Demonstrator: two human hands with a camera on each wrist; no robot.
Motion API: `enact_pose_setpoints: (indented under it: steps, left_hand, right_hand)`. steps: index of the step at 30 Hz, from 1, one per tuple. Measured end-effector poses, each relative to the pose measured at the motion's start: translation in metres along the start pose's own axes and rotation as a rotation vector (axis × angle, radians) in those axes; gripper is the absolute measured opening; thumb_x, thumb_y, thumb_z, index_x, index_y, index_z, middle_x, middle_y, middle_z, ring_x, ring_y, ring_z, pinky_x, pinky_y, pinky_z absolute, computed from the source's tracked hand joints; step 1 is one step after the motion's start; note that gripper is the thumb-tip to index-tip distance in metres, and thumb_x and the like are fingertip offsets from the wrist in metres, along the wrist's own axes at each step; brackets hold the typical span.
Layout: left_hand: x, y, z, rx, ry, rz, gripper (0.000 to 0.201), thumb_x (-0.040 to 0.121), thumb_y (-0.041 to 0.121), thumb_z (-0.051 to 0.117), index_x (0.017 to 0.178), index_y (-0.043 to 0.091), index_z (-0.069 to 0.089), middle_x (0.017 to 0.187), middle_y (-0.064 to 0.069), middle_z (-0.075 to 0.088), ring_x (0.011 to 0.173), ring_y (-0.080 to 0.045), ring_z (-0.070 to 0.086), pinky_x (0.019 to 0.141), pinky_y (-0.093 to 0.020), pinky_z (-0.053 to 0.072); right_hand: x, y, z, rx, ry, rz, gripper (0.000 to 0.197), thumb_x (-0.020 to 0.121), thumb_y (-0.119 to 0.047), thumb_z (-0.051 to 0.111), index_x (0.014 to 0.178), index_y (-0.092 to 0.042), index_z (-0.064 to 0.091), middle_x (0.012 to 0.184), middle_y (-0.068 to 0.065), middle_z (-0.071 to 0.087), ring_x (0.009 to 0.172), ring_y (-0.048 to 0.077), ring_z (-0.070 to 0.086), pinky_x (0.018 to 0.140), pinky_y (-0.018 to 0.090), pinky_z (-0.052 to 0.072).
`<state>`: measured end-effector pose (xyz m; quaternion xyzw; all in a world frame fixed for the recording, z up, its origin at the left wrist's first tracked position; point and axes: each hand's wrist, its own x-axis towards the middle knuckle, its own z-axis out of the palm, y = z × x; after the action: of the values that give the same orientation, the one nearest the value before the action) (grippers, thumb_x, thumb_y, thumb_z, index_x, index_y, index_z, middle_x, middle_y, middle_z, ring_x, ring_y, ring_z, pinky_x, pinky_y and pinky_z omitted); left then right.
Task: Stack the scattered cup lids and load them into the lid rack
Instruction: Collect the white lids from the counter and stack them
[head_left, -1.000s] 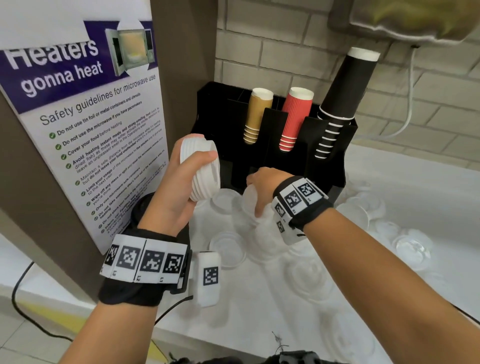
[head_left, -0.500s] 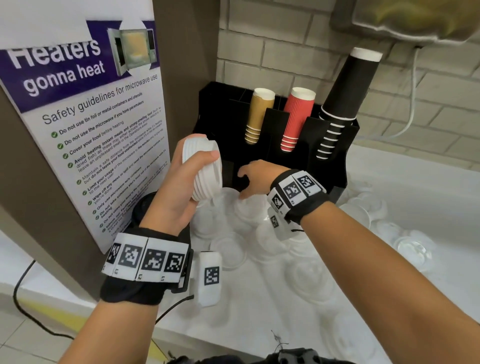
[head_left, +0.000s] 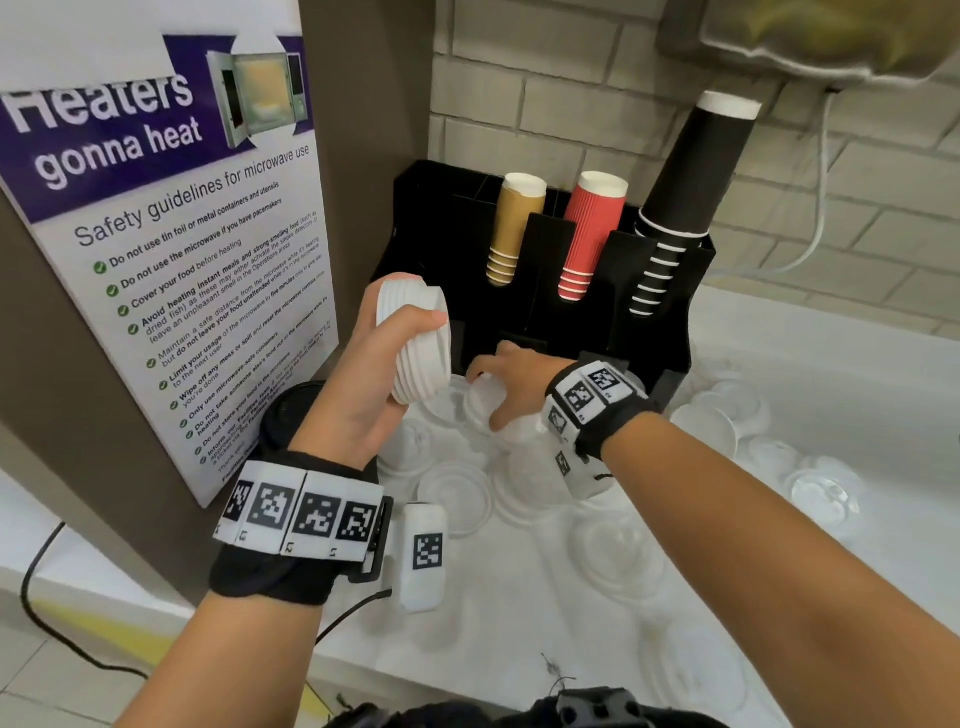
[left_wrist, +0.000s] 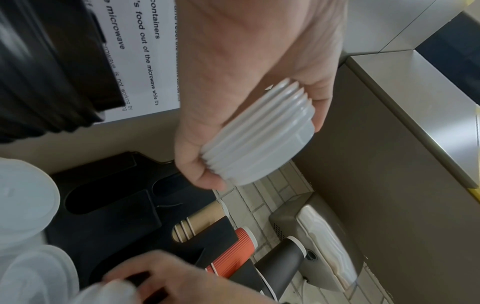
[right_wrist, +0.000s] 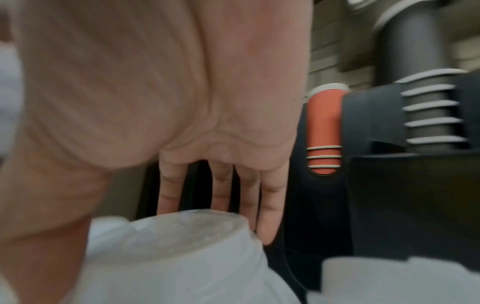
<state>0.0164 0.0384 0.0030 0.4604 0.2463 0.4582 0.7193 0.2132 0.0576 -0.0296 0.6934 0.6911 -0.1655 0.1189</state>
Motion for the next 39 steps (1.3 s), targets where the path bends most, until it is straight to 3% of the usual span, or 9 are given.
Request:
enact_pose_setpoints:
  steps: [4,7,10,13,16,22,30,33,39]
  left_hand:
    - [0.001,-0.004,0.001,-0.025,-0.048,0.007,0.040,0.071,0.022,0.061,0.109,0.030,0.052,0.101,0.002,0.053,0.091,-0.013,0.053,0.072,-0.026,0.045]
    - [0.001,-0.010,0.006,-0.015,-0.081,-0.010,0.038,0.072,0.024,0.063,0.109,0.033,0.055,0.102,0.002,0.055,0.091,-0.012,0.055,0.071,-0.026,0.047]
    - [0.000,-0.019,0.013,0.042,-0.091,-0.057,0.035,0.072,0.033,0.065,0.106,0.039,0.059,0.101,0.004,0.057,0.089,-0.013,0.057,0.065,-0.028,0.048]
    - [-0.002,-0.031,0.020,0.033,-0.107,-0.119,0.035,0.074,0.036,0.065,0.109,0.039,0.060,0.102,0.003,0.062,0.093,-0.016,0.061,0.072,-0.034,0.052]
    - [-0.006,-0.042,0.025,0.020,-0.129,-0.165,0.039,0.077,0.038,0.065,0.116,0.037,0.058,0.111,-0.001,0.066,0.104,-0.022,0.062,0.087,-0.043,0.049]
    - [-0.011,-0.048,0.032,0.082,-0.205,-0.210,0.051,0.077,0.048,0.062,0.128,0.042,0.055,0.130,-0.004,0.061,0.122,-0.028,0.057,0.102,-0.053,0.043]
    - [-0.016,-0.052,0.040,0.079,-0.190,-0.201,0.053,0.080,0.056,0.063,0.129,0.042,0.050,0.132,-0.002,0.057,0.120,-0.023,0.058,0.083,-0.037,0.053]
    - [-0.017,-0.054,0.042,0.060,-0.173,-0.189,0.059,0.076,0.058,0.063,0.131,0.041,0.049,0.131,-0.003,0.057,0.119,-0.024,0.058,0.082,-0.037,0.054]
    - [-0.012,-0.054,0.036,0.035,-0.082,-0.140,0.046,0.073,0.040,0.067,0.118,0.038,0.056,0.113,-0.001,0.064,0.100,-0.021,0.064,0.072,-0.036,0.051]
  right_hand:
    - [-0.023,0.018,-0.008,0.439,0.258,-0.032,0.064,0.079,-0.037,0.074,0.135,-0.031,0.042,0.122,0.003,0.048,0.109,0.022,0.053,0.086,0.028,0.047]
    - [-0.051,0.019,-0.009,0.806,0.381,-0.087,0.055,0.083,-0.035,0.071,0.131,-0.042,0.045,0.112,-0.002,0.059,0.100,0.015,0.063,0.079,0.023,0.053]
    - [-0.077,0.013,-0.002,1.097,0.479,-0.134,0.044,0.087,-0.036,0.067,0.125,-0.050,0.049,0.111,-0.002,0.063,0.097,0.008,0.066,0.078,0.026,0.058]
    - [-0.098,0.008,0.010,1.274,0.556,-0.178,0.045,0.088,-0.032,0.066,0.128,-0.043,0.050,0.116,0.007,0.064,0.108,0.017,0.064,0.085,0.038,0.058]
    - [-0.113,0.002,0.021,1.282,0.591,-0.230,0.050,0.084,-0.023,0.072,0.128,-0.038,0.054,0.116,0.003,0.065,0.105,0.019,0.065,0.087,0.038,0.057]
    - [-0.127,-0.003,0.027,1.152,0.589,-0.264,0.059,0.078,-0.012,0.077,0.129,-0.033,0.054,0.121,-0.009,0.061,0.111,0.005,0.059,0.088,0.022,0.053]
    - [-0.133,-0.006,0.032,1.117,0.620,-0.256,0.061,0.076,-0.010,0.078,0.130,-0.028,0.055,0.125,-0.008,0.060,0.115,0.009,0.058,0.098,0.036,0.051]
    - [-0.131,-0.007,0.035,1.138,0.636,-0.269,0.061,0.076,-0.011,0.079,0.130,-0.027,0.055,0.124,-0.007,0.060,0.115,0.010,0.059,0.099,0.035,0.050]
    - [-0.118,-0.006,0.033,1.177,0.569,-0.298,0.053,0.084,-0.023,0.073,0.133,-0.030,0.054,0.127,-0.004,0.059,0.115,0.009,0.059,0.093,0.026,0.051]
